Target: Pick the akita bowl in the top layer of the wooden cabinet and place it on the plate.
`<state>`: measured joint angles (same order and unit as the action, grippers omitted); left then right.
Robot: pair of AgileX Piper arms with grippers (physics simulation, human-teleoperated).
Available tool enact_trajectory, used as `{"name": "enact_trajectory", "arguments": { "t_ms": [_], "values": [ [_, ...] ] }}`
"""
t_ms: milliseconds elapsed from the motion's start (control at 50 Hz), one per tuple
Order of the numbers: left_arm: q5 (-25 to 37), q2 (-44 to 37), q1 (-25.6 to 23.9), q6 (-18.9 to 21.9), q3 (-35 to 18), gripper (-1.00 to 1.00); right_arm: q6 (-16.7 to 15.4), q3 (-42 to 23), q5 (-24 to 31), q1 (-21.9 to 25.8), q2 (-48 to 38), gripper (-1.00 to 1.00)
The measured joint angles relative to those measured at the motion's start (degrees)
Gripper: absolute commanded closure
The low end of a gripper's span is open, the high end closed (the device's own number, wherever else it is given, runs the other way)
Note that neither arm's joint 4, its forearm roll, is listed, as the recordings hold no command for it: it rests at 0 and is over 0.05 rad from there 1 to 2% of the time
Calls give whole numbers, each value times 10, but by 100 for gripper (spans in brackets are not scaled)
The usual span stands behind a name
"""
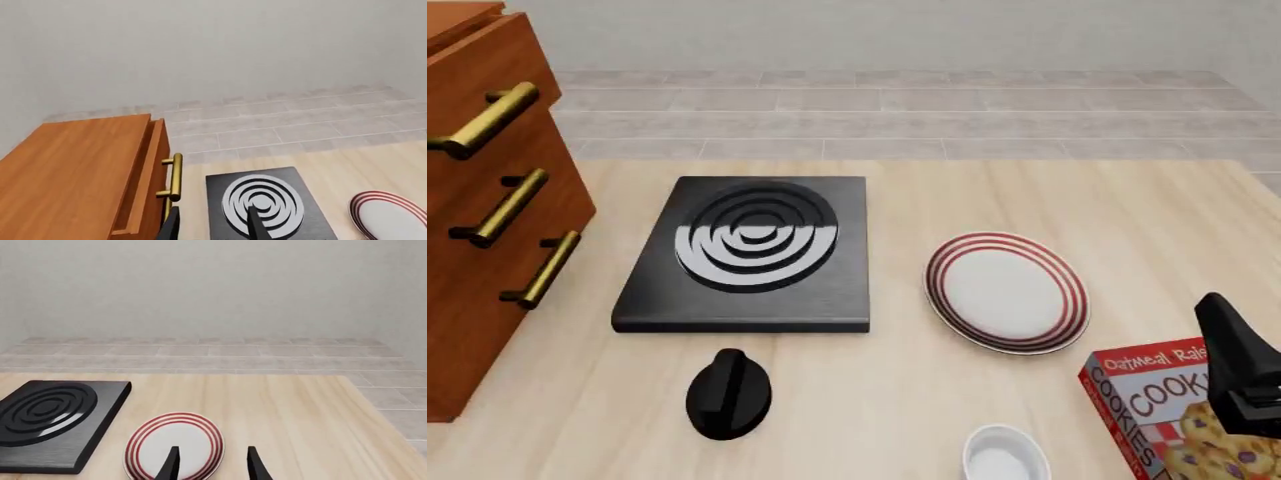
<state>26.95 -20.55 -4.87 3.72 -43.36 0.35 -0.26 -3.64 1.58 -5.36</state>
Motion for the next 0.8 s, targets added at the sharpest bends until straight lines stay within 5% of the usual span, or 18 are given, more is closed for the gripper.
{"name": "enact_trajectory", "arguments": {
  "t_ms": [800],
  "values": [
    [135,-125,49,45,-157,-100,0,-1,12,0,14,-100]
  ]
}}
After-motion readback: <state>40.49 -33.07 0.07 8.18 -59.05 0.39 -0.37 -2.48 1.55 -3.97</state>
